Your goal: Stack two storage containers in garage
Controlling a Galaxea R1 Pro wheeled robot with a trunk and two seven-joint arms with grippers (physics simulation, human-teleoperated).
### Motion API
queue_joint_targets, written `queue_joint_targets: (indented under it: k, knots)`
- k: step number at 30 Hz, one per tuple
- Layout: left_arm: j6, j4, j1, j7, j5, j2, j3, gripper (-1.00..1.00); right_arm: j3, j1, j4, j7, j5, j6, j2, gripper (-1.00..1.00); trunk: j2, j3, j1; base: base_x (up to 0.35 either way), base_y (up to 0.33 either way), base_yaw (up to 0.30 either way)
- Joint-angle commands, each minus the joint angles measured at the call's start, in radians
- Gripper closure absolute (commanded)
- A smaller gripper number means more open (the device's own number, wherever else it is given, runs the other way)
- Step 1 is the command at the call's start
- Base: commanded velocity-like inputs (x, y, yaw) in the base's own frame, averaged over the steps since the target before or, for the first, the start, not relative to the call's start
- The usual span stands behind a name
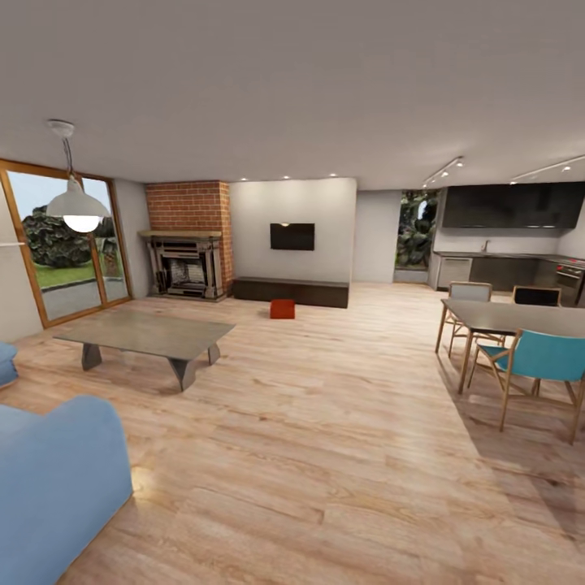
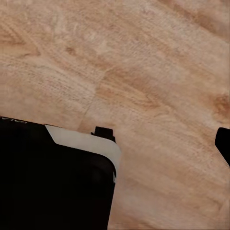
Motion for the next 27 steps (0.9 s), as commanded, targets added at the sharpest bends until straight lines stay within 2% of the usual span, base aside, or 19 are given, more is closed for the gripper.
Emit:
queue_joint_targets:
  k: [1,15,27]
  knots:
    - [-0.001,0.000,-0.001,0.002,0.008,0.000,-0.008,-1.00,0.004,-0.001,0.003,-0.004,0.005,-0.004,0.000,-1.00,-0.001,-0.002,0.001,0.324,0.102,0.000]
    - [-0.001,0.000,-0.001,0.002,0.008,0.000,-0.008,-1.00,0.004,-0.001,0.003,-0.004,0.005,-0.006,-0.001,-1.00,-0.001,-0.002,0.001,0.324,0.099,0.000]
    - [-0.001,0.000,-0.001,0.002,0.008,0.000,-0.008,-1.00,0.004,-0.001,0.003,-0.004,0.004,-0.008,-0.001,-1.00,-0.001,-0.002,0.001,0.324,0.011,-0.066]
